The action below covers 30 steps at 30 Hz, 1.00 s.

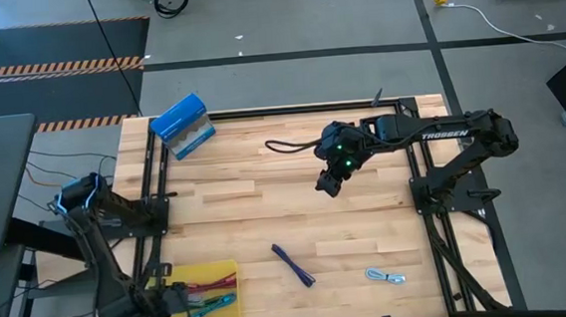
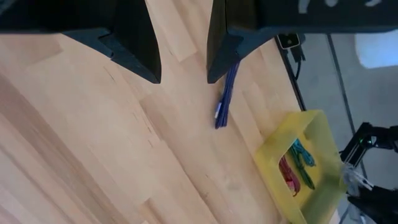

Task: Pick and place USB-C Cables
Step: Put the white charger cable into the yellow bin, then put the purple charger cable into the yellow bin

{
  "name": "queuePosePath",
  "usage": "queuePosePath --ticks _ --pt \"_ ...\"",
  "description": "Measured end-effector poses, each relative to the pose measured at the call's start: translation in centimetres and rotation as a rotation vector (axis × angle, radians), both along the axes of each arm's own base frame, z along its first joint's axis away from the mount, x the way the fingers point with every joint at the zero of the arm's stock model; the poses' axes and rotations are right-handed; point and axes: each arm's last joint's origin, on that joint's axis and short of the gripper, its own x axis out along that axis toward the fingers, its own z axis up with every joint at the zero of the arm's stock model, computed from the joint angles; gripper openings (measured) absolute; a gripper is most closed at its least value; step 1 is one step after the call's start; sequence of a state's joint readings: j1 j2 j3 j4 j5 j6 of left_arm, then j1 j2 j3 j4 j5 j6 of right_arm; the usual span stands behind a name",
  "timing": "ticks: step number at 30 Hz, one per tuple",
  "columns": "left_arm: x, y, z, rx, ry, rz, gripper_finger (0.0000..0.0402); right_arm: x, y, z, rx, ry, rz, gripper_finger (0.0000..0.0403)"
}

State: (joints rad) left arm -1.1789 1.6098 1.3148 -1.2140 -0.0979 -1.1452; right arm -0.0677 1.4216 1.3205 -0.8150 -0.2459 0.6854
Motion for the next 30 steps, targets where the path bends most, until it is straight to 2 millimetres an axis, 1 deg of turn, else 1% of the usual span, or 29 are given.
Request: queuePosePath --ticks 2,5,7,11,15,20,26,30 --pt "-0.1 0.1 -1.4 -0.011 0.025 0.000 0.0030 0.0 0.0 0.0 0.009 0.003 -0.013 0.0135" --pt "0.6 0.2 -2.7 -0.054 0.031 0.021 0.0031 0.0 0.1 0.0 0.012 0.003 -0.009 0.0135" --pt "1.2 0.3 -3.2 -0.073 0.018 0.022 0.0032 0.0 0.3 0.0 0.012 0.002 -0.005 0.0135" --pt "2.1 1.2 -3.6 -0.038 0.023 0.060 0.0035 0.1 0.3 0.0 0.014 -0.004 -0.003 0.0135" --pt "2.8 1.6 -3.5 -0.041 0.022 0.089 0.0054 0.1 0.3 0.1 0.005 -0.010 0.015 0.0135" --pt "3.7 1.4 -2.5 -0.074 -0.014 0.138 0.0090 0.1 0.3 0.1 -0.013 -0.021 0.038 0.0135" --pt "4.0 1.1 -1.5 -0.093 -0.048 0.131 0.0156 0.1 0.3 0.1 -0.044 -0.033 0.077 0.0135" --pt "4.1 0.8 -0.6 -0.113 -0.050 0.140 0.0197 0.2 0.2 0.1 -0.055 -0.034 0.065 0.0135"
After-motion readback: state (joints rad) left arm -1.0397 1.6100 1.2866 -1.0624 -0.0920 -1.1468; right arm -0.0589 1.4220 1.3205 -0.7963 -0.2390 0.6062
